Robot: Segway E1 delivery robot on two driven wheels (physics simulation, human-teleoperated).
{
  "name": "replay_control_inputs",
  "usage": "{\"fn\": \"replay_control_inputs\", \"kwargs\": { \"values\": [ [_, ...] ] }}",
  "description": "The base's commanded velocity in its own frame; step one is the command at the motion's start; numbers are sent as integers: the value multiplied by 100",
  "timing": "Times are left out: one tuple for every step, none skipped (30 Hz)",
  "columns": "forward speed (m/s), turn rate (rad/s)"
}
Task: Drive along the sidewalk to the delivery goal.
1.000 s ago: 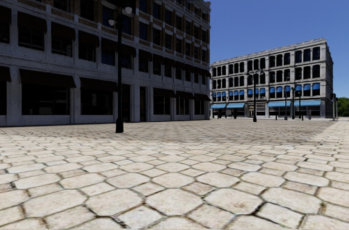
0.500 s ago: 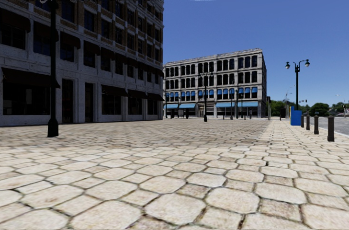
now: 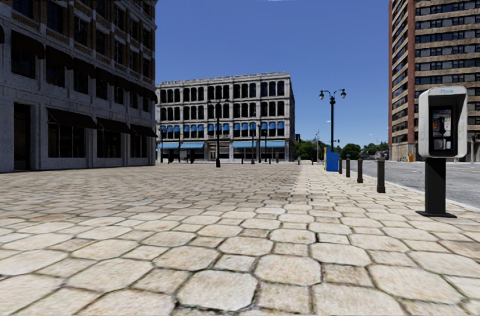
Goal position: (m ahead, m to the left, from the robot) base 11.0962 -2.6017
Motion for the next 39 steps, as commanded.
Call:
{"fn": "replay_control_inputs", "kwargs": {
  "values": [
    [151,-61],
    [151,-61],
    [151,-61],
    [151,-61],
    [151,-61],
    [151,-61],
    [151,-61],
    [151,0],
    [151,0],
    [151,0],
    [151,0],
    [152,0],
    [152,0],
    [152,0],
    [152,0],
    [152,0],
    [152,0],
    [152,0],
    [152,0],
    [152,0],
    [152,0],
    [152,0],
    [152,0],
    [152,0],
    [153,0],
    [153,0],
    [156,0],
    [156,0],
    [200,0],
    [200,0],
    [200,0],
    [200,0],
    [200,0],
    [200,0],
    [200,0],
    [200,0],
    [200,0],
    [200,0],
    [200,0]
  ]
}}
